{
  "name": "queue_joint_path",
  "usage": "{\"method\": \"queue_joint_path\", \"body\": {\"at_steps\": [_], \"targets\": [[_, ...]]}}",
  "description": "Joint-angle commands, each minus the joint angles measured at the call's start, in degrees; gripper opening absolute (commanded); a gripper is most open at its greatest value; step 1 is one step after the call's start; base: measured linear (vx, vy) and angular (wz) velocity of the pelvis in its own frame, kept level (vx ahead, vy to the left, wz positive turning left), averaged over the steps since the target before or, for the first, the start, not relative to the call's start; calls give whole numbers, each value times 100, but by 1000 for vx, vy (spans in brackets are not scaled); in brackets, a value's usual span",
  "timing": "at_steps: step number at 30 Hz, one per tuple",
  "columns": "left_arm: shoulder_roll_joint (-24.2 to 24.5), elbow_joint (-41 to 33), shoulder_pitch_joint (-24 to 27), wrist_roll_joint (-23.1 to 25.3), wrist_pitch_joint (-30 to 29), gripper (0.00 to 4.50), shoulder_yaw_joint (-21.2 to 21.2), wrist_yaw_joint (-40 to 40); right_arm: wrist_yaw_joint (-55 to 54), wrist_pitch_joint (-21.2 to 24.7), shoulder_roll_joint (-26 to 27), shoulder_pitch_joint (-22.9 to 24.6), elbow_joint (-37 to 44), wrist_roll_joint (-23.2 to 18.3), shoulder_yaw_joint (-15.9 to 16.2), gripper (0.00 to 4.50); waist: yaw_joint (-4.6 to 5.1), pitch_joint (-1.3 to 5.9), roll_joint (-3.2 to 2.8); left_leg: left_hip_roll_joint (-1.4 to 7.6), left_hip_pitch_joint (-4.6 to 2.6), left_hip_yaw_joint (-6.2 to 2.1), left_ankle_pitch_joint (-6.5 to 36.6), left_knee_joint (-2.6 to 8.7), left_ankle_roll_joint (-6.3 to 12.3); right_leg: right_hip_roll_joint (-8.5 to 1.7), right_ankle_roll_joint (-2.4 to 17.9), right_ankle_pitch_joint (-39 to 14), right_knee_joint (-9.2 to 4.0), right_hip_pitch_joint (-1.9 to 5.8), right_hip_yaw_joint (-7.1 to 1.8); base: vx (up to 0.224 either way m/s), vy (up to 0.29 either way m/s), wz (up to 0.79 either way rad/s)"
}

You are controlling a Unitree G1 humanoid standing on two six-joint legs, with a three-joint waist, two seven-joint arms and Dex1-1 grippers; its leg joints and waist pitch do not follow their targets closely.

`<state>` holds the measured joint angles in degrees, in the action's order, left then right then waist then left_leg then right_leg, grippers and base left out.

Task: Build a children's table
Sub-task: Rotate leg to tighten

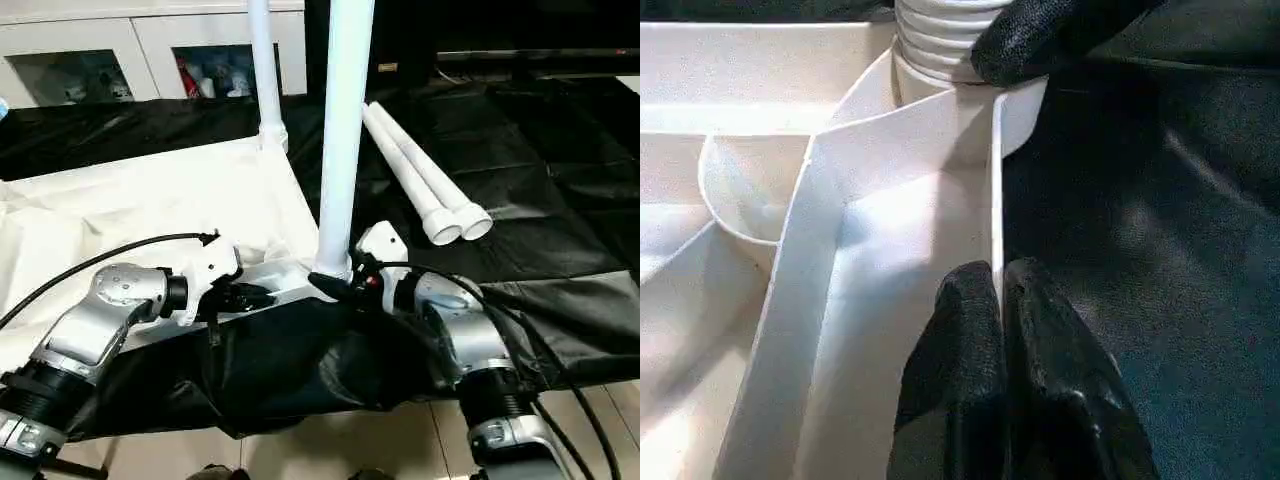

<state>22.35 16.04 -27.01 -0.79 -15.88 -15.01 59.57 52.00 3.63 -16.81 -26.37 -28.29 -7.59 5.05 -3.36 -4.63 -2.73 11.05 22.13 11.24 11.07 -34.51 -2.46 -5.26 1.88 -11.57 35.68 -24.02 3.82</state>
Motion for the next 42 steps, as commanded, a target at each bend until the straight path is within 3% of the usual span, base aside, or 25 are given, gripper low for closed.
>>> {"method": "queue_joint_path", "body": {"at_steps": [1,3,4,6,8,9,11,13,14,15,20,24,26,27,31,32,36,38,42], "targets": [[-82,-176,-14,-60,-45,0,-10,-89,-377,24,129,69,-282,118,7,275,-22,438,48,191,-67,-101,204,329,750,-300,1553,100,-315,374,-235,0,0,0],[-285,65,-146,36,-142,0,84,-522,-1040,55,360,-40,-676,187,-161,275,-2,426,52,189,-72,-95,331,340,670,-300,1528,-86,-336,375,-240,0,0,0],[-414,214,-231,88,-195,0,143,-789,-1395,102,492,-104,-885,196,-257,275,20,402,46,187,-107,-92,636,371,476,-302,1464,-558,-400,359,-246,0,0,0],[-598,434,-362,170,-236,0,207,-1164,-1841,165,661,-198,-1152,194,-379,275,20,396,44,182,-126,-99,801,393,342,-293,1392,-817,-429,344,-248,0,0,0],[-1084,996,-691,320,-344,0,353,-2101,-2793,221,1068,-420,-1721,181,-585,274,18,377,37,172,-160,-89,950,408,225,-282,1320,-1055,-471,308,-256,0,0,0],[-1200,1127,-764,350,-354,0,379,-2317,-2979,217,1167,-471,-1842,184,-603,274,37,366,35,167,-173,-73,1052,410,198,-285,1316,-1191,-498,280,-268,0,0,0],[-1413,1331,-885,369,-355,0,397,-2640,-3239,215,1369,-594,-2074,205,-582,274,13,345,61,163,-164,-89,1232,438,106,-301,1160,-1550,-547,301,-259,0,0,0],[-1620,1468,-977,411,-303,0,326,-2808,-3333,125,1616,-750,-2279,292,-467,274,22,302,48,163,-175,-128,1605,488,42,-324,943,-2177,-615,309,-231,0,0,0],[-1642,1481,-984,423,-286,0,307,-2821,-3325,94,1650,-767,-2298,303,-451,274,24,310,47,166,-190,-133,1645,500,24,-326,898,-2226,-628,316,-227,0,0,0],[-1689,1503,-993,448,-244,0,252,-2829,-3271,24,1736,-817,-2323,279,-450,330,23,332,49,174,-196,-141,1642,517,26,-331,861,-2155,-634,325,-231,0,0,0],[-1646,1502,-966,420,-53,0,199,-2585,-2991,-151,1724,-952,-2381,246,-499,380,21,338,71,176,-152,-138,1459,526,132,-325,961,-1698,-589,338,-247,0,0,0],[-1271,1222,-734,293,251,0,116,-1826,-2362,-302,1302,-932,-2080,227,-447,388,33,357,80,185,-107,-140,1304,510,260,-333,1008,-1510,-566,363,-246,0,0,0],[-1123,1053,-621,206,235,0,82,-1488,-2101,-273,1108,-884,-1908,193,-444,388,35,350,78,179,-123,-117,1270,493,311,-334,1061,-1478,-575,339,-254,0,0,0],[-958,927,-529,151,253,0,49,-1185,-1768,-263,887,-817,-1724,183,-405,388,29,370,66,182,-111,-122,1141,486,334,-340,1112,-1343,-545,366,-251,0,0,0],[-575,733,-394,65,354,0,-5,-621,-948,-272,317,-611,-1307,247,-197,388,0,415,58,183,-96,-100,586,424,569,-297,1357,-405,-436,392,-240,28,-6,0],[-453,702,-363,14,391,0,-24,-416,-636,-282,129,-531,-1182,281,-117,388,-10,439,41,183,-81,-94,251,386,731,-268,1531,256,-347,385,-228,58,-7,-1],[-232,624,-298,-74,474,0,-46,-26,-146,-306,-137,-426,-981,239,-65,388,-57,500,47,181,-57,-91,-250,297,1053,-262,1720,1097,-237,393,-216,0,0,0],[-86,515,-240,-133,472,0,-64,208,58,-263,-270,-375,-824,163,-49,388,-62,471,37,195,-39,-85,-194,292,1182,-264,1747,1004,-246,363,-195,0,0,0],[28,452,-190,-158,484,0,-90,396,215,-355,-304,-369,-771,58,-51,388,-52,427,35,227,-72,-81,377,353,886,-290,1671,55,-339,353,-210,0,0,0]]}}
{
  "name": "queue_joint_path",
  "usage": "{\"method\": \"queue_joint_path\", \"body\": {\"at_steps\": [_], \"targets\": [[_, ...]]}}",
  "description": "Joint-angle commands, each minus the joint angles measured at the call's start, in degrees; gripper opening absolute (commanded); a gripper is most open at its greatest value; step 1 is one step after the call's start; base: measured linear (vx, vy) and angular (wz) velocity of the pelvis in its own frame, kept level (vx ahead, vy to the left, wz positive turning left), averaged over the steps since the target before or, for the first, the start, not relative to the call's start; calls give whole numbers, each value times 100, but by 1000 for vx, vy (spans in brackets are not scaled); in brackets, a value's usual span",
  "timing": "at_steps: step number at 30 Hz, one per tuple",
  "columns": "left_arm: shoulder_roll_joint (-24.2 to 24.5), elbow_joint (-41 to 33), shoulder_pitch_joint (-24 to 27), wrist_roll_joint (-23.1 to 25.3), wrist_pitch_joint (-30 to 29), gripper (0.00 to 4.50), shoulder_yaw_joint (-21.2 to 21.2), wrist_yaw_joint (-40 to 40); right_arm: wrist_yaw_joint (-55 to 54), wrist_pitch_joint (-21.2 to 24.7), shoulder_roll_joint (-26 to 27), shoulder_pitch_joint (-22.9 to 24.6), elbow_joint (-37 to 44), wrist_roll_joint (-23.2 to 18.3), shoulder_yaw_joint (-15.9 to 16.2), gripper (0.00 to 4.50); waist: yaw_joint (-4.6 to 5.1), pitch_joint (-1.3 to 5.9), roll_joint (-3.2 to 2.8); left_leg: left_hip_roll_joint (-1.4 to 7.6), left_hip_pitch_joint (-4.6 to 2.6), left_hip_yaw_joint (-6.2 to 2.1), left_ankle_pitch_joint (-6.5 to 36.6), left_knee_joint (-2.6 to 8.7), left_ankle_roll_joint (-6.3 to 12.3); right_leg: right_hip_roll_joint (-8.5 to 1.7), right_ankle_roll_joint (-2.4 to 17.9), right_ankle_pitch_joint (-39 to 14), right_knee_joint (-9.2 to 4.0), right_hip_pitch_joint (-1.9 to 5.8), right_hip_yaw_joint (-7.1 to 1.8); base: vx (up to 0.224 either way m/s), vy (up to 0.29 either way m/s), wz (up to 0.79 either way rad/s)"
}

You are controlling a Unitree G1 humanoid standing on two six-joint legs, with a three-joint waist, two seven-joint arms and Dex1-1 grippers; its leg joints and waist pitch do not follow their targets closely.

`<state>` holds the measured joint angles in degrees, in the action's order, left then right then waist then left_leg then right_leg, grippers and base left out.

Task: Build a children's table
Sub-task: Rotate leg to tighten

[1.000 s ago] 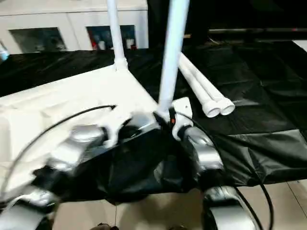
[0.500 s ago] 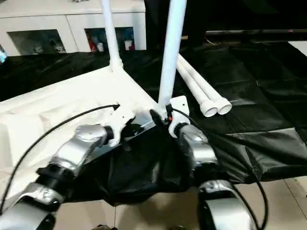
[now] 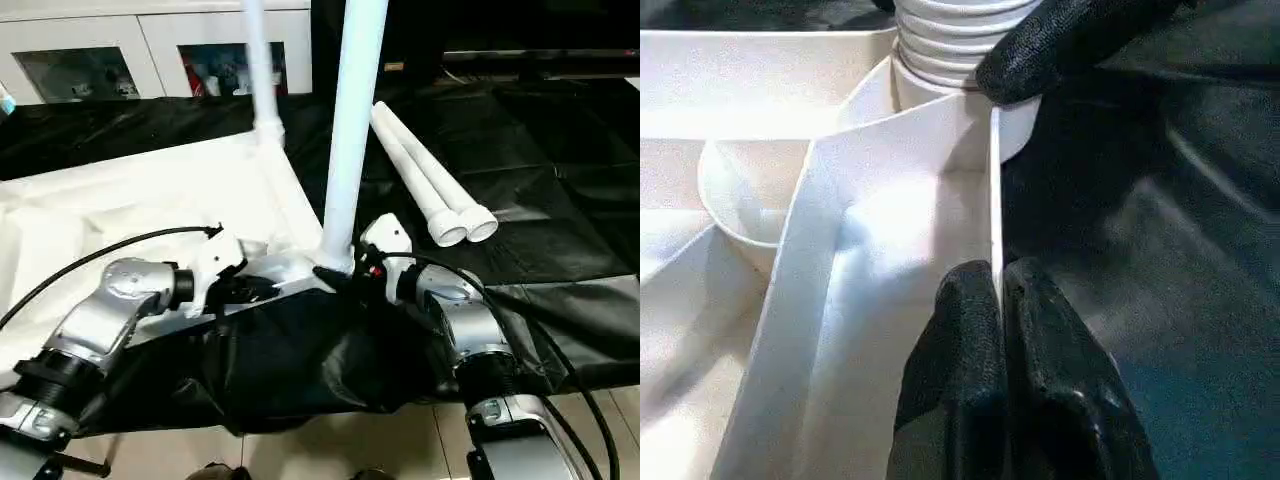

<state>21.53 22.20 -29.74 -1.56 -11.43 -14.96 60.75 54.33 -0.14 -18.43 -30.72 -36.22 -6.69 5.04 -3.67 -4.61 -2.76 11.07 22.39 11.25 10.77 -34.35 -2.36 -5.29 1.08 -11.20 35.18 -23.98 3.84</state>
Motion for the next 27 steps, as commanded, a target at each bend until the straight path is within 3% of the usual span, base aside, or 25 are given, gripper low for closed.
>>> {"method": "queue_joint_path", "body": {"at_steps": [1,5,10,14,17,19,21,24,26,27], "targets": [[135,-156,90,-81,52,0,-101,313,31,7,-139,52,-1,-54,-46,388,-18,422,38,228,-106,-83,508,350,771,-288,1723,-122,-298,351,-220,0,0,0],[153,-133,102,-84,83,0,-119,338,131,-23,-100,21,-114,-61,-31,362,-14,425,57,221,-106,-81,562,356,646,-290,1690,-147,-293,354,-234,0,0,0],[111,-133,100,-107,74,0,-123,313,203,5,-66,79,-133,-109,-27,322,-21,453,61,205,-94,-76,285,320,770,-290,1714,194,-256,362,-237,0,0,0],[23,-69,79,-79,15,0,-93,149,-49,46,33,136,-200,-114,-123,301,-21,457,55,205,-94,-78,282,316,792,-287,1716,177,-257,362,-232,0,0,0],[-152,143,-39,33,-118,0,-17,-309,-750,16,229,108,-446,-19,-267,290,1,426,49,209,-113,-83,568,355,619,-297,1650,-301,-319,346,-234,0,0,0],[-472,502,-253,155,-211,0,115,-1017,-1675,309,598,16,-695,-110,-557,282,17,406,44,201,-136,-80,763,376,486,-304,1603,-604,-363,340,-245,0,0,0],[-622,686,-359,230,-234,0,147,-1337,-2035,407,765,-30,-806,-133,-636,281,27,407,52,192,-168,-92,1041,407,239,-305,1458,-1097,-419,346,-251,0,0,0],[-879,944,-523,317,-287,0,194,-1828,-2500,359,1019,-77,-1004,-49,-612,280,29,363,46,189,-190,-100,1352,451,100,-309,1293,-1535,-490,314,-251,0,0,0],[-1313,1180,-716,274,-370,0,269,-2328,-3035,296,1477,-179,-1269,6,-566,280,52,347,52,190,-180,-116,1528,483,20,-324,1170,-1865,-523,323,-246,0,0,0],[-1428,1214,-749,254,-371,0,266,-2394,-3127,304,1611,-209,-1312,8,-546,280,54,341,51,184,-213,-118,1671,491,-35,-329,1095,-2079,-556,297,-249,0,0,0]]}}
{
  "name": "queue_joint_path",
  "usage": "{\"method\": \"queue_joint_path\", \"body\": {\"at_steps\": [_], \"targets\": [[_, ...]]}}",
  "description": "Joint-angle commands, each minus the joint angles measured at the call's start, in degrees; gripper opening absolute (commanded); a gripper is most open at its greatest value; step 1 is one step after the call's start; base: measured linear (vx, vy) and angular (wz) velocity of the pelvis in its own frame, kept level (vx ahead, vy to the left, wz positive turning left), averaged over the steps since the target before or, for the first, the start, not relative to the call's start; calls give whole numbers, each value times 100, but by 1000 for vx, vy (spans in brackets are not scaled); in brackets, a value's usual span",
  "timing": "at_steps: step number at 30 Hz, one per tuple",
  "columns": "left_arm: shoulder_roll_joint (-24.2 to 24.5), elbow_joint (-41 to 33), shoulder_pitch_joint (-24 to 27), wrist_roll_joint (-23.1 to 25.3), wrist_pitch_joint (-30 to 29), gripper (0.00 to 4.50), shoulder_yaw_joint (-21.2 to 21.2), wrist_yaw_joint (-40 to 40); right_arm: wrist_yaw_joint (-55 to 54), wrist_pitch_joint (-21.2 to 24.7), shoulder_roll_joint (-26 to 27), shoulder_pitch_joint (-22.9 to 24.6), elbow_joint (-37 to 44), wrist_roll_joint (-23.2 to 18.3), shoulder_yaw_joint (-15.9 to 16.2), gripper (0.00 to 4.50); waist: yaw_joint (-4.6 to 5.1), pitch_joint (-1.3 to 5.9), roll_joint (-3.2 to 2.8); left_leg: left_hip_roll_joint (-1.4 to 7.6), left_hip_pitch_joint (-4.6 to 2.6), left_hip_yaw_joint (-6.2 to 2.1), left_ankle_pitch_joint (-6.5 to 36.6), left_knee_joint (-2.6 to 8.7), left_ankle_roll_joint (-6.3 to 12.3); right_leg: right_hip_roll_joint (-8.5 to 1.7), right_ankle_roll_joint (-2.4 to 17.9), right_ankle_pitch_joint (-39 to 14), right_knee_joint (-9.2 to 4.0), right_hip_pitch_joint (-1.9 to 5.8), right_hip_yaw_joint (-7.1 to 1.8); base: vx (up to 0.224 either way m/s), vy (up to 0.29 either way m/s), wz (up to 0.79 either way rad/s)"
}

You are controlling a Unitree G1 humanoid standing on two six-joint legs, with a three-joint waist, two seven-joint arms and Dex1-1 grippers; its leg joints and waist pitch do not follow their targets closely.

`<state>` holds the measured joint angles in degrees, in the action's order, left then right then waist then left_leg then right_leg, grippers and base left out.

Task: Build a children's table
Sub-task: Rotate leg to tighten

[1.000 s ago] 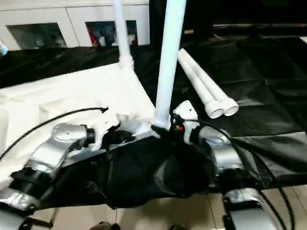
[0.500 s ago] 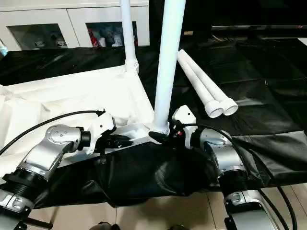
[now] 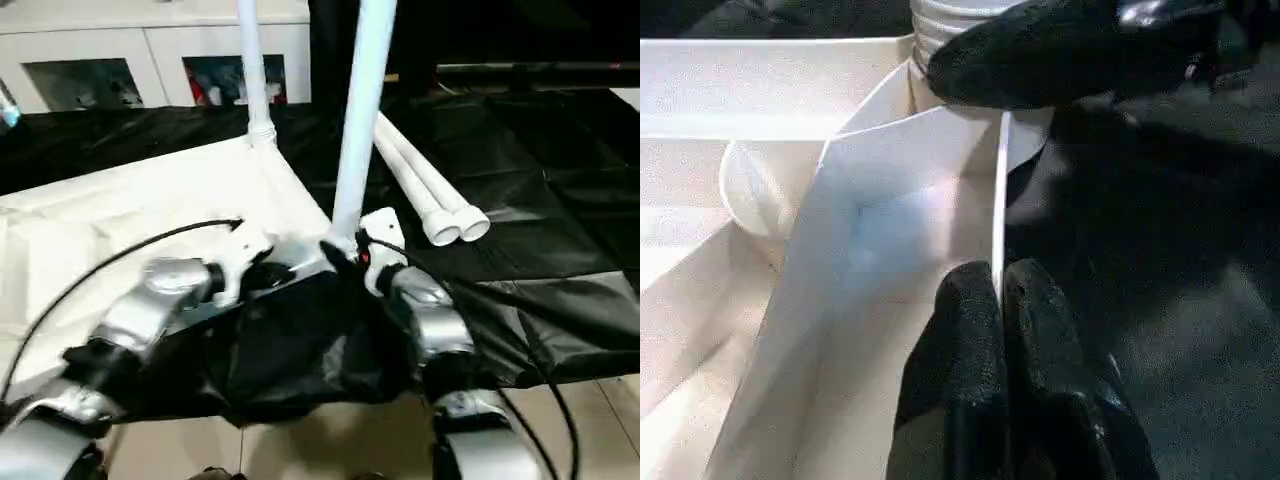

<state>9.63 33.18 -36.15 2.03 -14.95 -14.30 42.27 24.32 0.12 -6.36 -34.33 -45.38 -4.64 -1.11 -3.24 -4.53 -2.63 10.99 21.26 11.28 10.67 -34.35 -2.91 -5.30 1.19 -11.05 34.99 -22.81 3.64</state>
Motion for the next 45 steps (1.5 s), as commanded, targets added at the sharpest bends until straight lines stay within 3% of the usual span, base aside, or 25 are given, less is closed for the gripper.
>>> {"method": "queue_joint_path", "body": {"at_steps": [1,2,4,6,11,18,21,26,29,31,33,36,37,42,45], "targets": [[-362,178,-147,-86,0,0,184,-638,-264,240,547,106,-467,-117,130,280,6,332,55,186,-100,-139,1732,500,4,-335,1029,-2202,-558,188,-227,0,0,0],[-443,231,-175,-49,38,0,160,-713,-279,189,652,89,-491,-70,179,280,7,320,26,183,-94,-151,1799,515,4,-331,988,-2249,-562,188,-225,0,0,0],[-496,282,-196,-18,63,0,135,-760,-212,158,745,84,-485,-103,173,280,14,324,44,184,-102,-149,1858,520,19,-333,958,-2272,-578,183,-230,0,0,0],[-530,333,-208,10,132,0,106,-769,-80,162,823,88,-407,-240,93,336,11,327,43,187,-100,-151,1890,527,62,-329,941,-2233,-582,180,-233,0,0,0],[-184,63,-35,-29,394,0,-33,-42,639,61,359,92,-130,-210,159,359,6,334,42,193,-70,-152,1811,533,152,-329,986,-2003,-566,194,-237,0,0,0],[548,-391,317,-158,613,0,-173,1173,2150,58,-640,234,436,-176,429,359,-32,399,79,191,-1,-113,927,440,529,-322,1298,-907,-436,270,-227,0,0,0],[669,-450,364,-199,638,0,-190,1388,2384,54,-802,243,501,-165,482,359,-45,438,46,205,3,-93,458,390,708,-285,1544,-94,-315,265,-213,51,-16,0],[1070,-690,536,-342,649,0,-230,2047,3078,-71,-1206,208,572,-112,597,359,-67,502,46,205,30,-88,-25,303,1025,-268,1797,826,-190,273,-193,0,0,0],[1222,-758,616,-410,617,0,-244,2301,3272,-154,-1275,192,590,-140,616,359,-74,476,48,220,35,-82,97,307,1080,-283,1812,606,-208,250,-185,0,0,0],[1243,-762,626,-421,626,0,-232,2367,3388,-147,-1284,204,632,-193,658,359,-68,443,63,229,20,-75,436,340,915,-289,1754,30,-267,245,-192,0,0,0],[1241,-746,617,-413,634,0,-227,2368,3418,-158,-1271,211,645,-213,662,344,-69,436,53,234,10,-78,557,357,784,-297,1703,-206,-283,247,-204,0,0,0],[1236,-727,598,-416,629,0,-220,2341,3473,-160,-1233,221,636,-258,663,324,-68,444,59,230,11,-81,549,356,704,-297,1668,-193,-275,251,-214,0,0,0],[1231,-727,593,-422,628,0,-217,2333,3526,-152,-1215,224,616,-288,656,317,-64,443,84,227,18,-80,509,354,718,-297,1660,-138,-269,253,-216,0,0,0],[1222,-737,593,-441,620,0,-210,2316,3598,-140,-1179,249,580,-330,632,287,-71,452,77,219,24,-77,369,333,819,-293,1676,21,-250,250,-212,0,0,0],[1140,-667,552,-396,554,0,-159,2084,3066,-184,-1059,258,441,-201,552,278,-71,456,73,218,21,-78,341,329,821,-296,1670,9,-251,247,-213,0,0,0]]}}
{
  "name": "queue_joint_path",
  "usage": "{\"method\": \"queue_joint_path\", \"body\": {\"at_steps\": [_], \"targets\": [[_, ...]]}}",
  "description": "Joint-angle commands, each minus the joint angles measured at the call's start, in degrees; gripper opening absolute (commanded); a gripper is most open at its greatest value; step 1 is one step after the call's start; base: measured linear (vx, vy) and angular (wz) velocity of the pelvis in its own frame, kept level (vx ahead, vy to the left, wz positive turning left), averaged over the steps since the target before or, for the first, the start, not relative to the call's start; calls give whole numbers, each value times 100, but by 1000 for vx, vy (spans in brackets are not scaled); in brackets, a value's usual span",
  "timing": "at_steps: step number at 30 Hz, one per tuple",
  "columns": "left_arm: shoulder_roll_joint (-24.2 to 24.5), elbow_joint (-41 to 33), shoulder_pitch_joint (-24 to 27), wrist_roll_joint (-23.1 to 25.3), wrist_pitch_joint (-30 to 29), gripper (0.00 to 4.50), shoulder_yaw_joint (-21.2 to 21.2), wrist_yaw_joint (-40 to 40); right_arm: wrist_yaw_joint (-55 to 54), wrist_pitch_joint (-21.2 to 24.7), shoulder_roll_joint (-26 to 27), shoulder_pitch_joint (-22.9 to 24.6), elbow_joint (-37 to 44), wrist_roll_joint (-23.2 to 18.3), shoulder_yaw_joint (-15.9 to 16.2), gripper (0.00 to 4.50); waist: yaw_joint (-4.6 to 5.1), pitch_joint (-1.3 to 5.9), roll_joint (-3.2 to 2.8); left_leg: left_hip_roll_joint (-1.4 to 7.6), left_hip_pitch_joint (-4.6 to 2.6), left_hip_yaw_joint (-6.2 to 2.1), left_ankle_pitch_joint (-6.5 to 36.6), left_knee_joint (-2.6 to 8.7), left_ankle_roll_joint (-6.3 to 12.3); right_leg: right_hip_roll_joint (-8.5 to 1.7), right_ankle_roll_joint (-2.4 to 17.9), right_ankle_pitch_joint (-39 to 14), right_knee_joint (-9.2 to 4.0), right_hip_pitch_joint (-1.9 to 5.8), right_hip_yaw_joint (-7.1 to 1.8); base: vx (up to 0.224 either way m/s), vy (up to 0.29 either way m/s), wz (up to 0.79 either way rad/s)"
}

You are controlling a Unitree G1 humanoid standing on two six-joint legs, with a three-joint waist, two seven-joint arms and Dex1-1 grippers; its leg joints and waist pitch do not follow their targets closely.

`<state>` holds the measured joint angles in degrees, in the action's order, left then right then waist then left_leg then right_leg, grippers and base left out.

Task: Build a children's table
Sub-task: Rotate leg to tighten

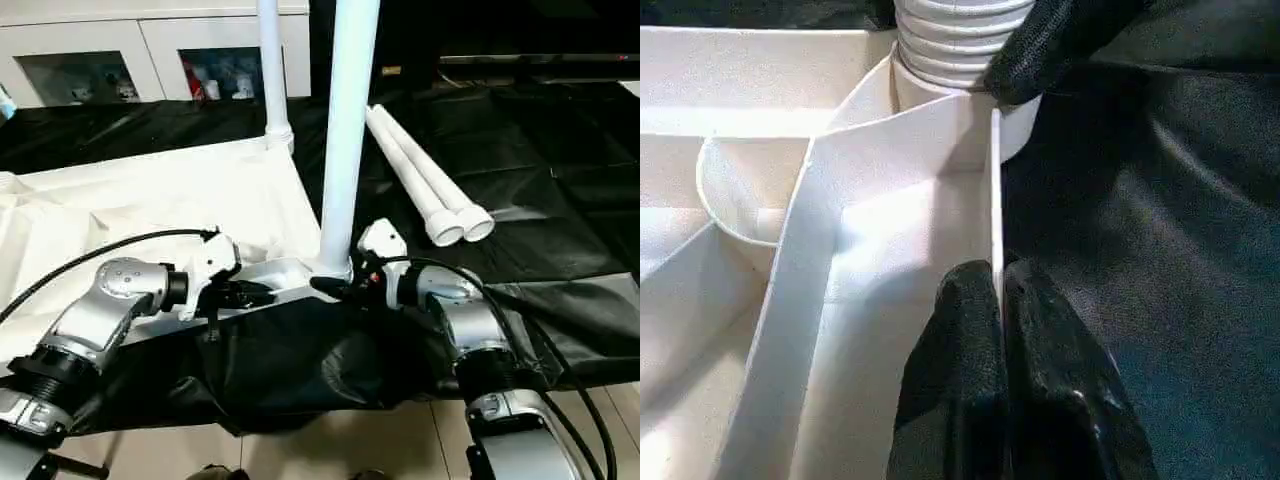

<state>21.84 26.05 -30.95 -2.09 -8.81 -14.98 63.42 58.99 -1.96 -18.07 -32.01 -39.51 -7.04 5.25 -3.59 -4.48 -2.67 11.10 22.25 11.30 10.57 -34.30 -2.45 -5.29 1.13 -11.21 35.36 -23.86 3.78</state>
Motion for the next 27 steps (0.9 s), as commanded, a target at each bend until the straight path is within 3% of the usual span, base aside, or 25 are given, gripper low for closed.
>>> {"method": "queue_joint_path", "body": {"at_steps": [1,3,4,5,7,10,12,16,18,22,27], "targets": [[-226,233,-80,130,-164,0,-24,-451,-1211,52,292,-37,-429,173,-221,278,-17,444,68,207,-74,-79,347,331,749,-297,1674,-1,-290,344,-230,0,0,0],[-233,243,-86,135,-169,0,-21,-472,-1248,53,301,-40,-443,179,-227,276,12,418,70,192,-104,-87,623,363,572,-308,1622,-449,-356,338,-233,0,0,0],[-588,657,-353,280,-309,0,153,-1361,-2239,166,644,-95,-769,213,-426,276,14,414,74,194,-99,-90,779,374,485,-311,1564,-670,-376,353,-236,0,0,0],[-588,657,-353,280,-309,0,153,-1361,-2239,166,644,-95,-769,213,-426,275,29,382,51,204,-136,-70,898,395,415,-301,1537,-849,-419,295,-250,0,0,0],[-923,1032,-611,375,-391,0,295,-2148,-2965,328,988,-148,-978,138,-598,275,24,372,54,186,-193,-94,1254,430,143,-313,1372,-1451,-495,299,-251,0,0,0],[-1227,1271,-814,392,-445,0,388,-2674,-3420,410,1341,-204,-1101,46,-694,275,21,345,52,188,-190,-105,1448,472,68,-312,1231,-1663,-533,291,-247,0,0,0],[-1465,1322,-937,365,-475,0,391,-2841,-3580,446,1670,-278,-1155,69,-600,275,20,344,61,180,-179,-125,1574,486,48,-337,1143,-1854,-556,315,-244,0,0,0],[-1546,1242,-964,354,-376,0,284,-2608,-3239,321,1852,-342,-1073,106,-419,275,23,358,61,185,-159,-133,1547,499,97,-332,1096,-1734,-552,319,-248,0,0,0],[-1529,1224,-956,359,-326,0,259,-2522,-3148,294,1849,-354,-1052,59,-433,331,22,363,60,186,-161,-131,1542,497,115,-333,1105,-1688,-550,315,-250,0,0,0],[-1355,1194,-868,380,-161,0,174,-2139,-2789,262,1652,-387,-914,-11,-523,368,26,382,59,187,-125,-139,1430,492,202,-341,1162,-1447,-525,350,-249,0,0,0],[-811,833,-568,330,-15,0,-71,-1139,-1525,252,847,-170,-325,31,-207,381,8,415,62,184,-105,-123,987,433,426,-329,1359,-748,-442,388,-236,0,0,0]]}}
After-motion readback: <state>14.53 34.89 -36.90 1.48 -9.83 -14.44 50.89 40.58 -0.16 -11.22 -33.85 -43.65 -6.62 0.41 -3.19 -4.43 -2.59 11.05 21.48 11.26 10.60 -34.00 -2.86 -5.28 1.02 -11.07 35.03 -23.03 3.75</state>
